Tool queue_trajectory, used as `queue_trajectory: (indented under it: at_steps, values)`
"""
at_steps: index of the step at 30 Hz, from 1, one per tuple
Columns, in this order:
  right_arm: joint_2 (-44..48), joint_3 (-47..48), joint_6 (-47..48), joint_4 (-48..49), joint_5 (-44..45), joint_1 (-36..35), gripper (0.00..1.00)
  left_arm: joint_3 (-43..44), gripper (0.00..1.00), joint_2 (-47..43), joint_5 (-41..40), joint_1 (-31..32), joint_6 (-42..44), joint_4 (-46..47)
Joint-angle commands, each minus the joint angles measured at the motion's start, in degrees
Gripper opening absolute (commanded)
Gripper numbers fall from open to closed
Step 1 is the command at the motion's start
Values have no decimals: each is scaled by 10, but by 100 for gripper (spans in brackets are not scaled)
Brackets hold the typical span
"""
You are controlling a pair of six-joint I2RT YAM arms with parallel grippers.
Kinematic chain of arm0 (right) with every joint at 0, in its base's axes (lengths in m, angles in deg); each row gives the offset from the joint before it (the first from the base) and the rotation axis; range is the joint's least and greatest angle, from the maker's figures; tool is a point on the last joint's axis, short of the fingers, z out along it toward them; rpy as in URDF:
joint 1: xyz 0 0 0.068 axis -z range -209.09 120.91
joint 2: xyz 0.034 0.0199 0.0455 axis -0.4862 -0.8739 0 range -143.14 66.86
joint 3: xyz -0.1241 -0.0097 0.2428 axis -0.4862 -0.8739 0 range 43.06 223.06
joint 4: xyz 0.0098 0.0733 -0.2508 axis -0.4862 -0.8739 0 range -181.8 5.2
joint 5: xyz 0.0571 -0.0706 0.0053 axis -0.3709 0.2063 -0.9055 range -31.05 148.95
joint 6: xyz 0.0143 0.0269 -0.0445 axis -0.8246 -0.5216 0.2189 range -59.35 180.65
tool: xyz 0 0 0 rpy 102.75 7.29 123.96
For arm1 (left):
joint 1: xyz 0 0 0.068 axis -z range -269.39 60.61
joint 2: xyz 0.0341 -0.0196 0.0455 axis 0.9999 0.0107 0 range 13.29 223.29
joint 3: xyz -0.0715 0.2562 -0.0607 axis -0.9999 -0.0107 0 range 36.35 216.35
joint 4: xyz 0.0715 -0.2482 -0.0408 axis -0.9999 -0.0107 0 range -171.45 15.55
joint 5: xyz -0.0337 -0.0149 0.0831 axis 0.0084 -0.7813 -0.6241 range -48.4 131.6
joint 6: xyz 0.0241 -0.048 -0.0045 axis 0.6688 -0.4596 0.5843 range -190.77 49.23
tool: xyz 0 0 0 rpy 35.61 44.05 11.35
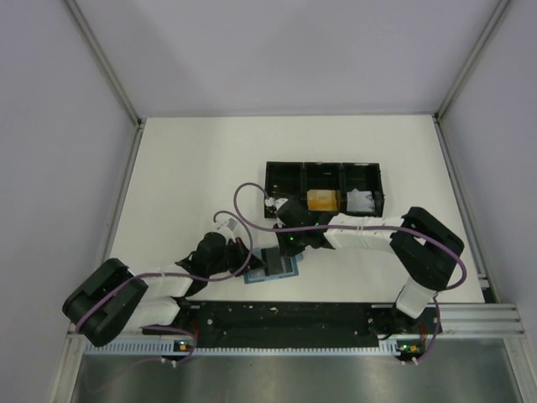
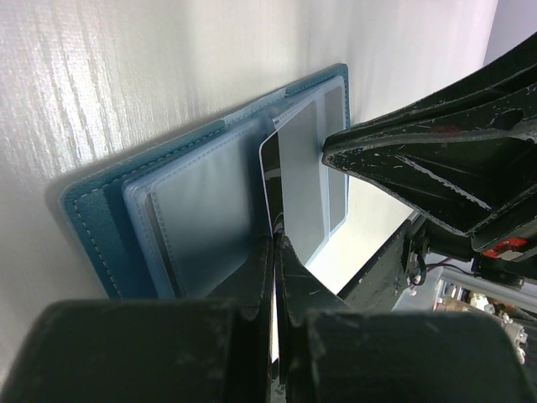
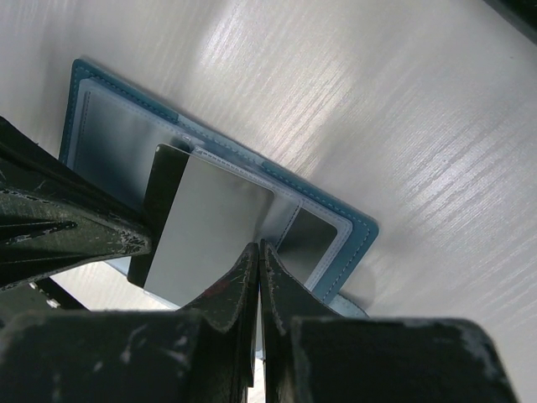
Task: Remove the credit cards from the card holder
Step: Remove the credit card from the card holder.
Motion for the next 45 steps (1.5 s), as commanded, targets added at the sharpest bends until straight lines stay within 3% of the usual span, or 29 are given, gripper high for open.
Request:
queue_trajectory:
  at_steps: [1,11,22,30,42,45]
  values:
    - [-32,-13,8,-52,49,-5,0,-13,0,-10,-25,-1,14,-35]
    - [-33,-11,25,-59,62,-5,0,-21,0,-85,-38,-30,51,-127]
    - [-32,-8,35,-58,58,-1,0,-32,0,-247,-35,-85,111,-274]
    - [19,-4,61,-49,43,0,1,-34,0,-313,-19,-89,116,-302]
    - [177,-83,168,94,-6,-17,48,-26,0,-393,3,-90,62,-294]
    - [198,-111,224,151,-6,-42,68,-25,0,-395,5,-89,42,-291]
